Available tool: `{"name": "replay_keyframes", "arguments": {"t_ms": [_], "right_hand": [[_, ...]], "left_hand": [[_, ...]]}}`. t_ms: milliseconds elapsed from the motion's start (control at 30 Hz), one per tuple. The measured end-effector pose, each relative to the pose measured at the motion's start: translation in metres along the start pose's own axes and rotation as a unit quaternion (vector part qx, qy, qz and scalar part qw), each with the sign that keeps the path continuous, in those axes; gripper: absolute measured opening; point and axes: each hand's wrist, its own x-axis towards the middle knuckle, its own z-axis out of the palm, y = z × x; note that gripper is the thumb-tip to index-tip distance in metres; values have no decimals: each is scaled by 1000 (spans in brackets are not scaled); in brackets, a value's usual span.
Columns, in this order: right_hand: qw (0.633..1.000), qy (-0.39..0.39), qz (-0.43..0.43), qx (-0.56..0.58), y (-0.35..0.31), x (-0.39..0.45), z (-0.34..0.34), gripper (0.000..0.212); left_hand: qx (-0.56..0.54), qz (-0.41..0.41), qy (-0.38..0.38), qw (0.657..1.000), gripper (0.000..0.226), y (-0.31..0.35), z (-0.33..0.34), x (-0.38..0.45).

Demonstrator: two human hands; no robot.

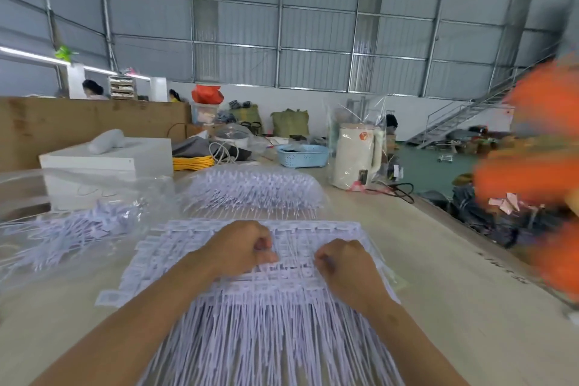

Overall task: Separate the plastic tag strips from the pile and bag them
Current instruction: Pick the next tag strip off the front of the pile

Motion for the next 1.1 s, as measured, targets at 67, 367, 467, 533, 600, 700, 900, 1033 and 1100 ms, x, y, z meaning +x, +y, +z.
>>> {"name": "replay_keyframes", "arguments": {"t_ms": [67,367,467,533,600,700,900,1033,1100], "right_hand": [[999,25,8,22,-1,1,4,21],[999,46,-5,23,0,4,3,22],[998,49,-1,25,1,5,2,25],[999,46,-6,25,-1,5,2,21],[997,61,-18,45,-3,3,1,16],[990,111,-30,77,-5,-2,-4,12],[958,206,-50,193,-14,-8,-18,11],[963,170,-32,204,-13,-11,-21,17],[977,105,-17,185,-13,-13,-20,13]], "left_hand": [[-40,-10,-12,999,36,0,-5,7],[59,-44,-71,995,55,3,1,72],[63,-28,-52,996,53,0,3,78],[91,-3,-43,995,48,-1,-3,78],[99,22,-19,995,44,4,-14,74],[129,82,33,988,39,17,-39,66],[285,161,68,942,39,55,-91,50],[319,132,-24,938,29,62,-83,40],[296,104,-58,948,25,53,-65,33]]}}
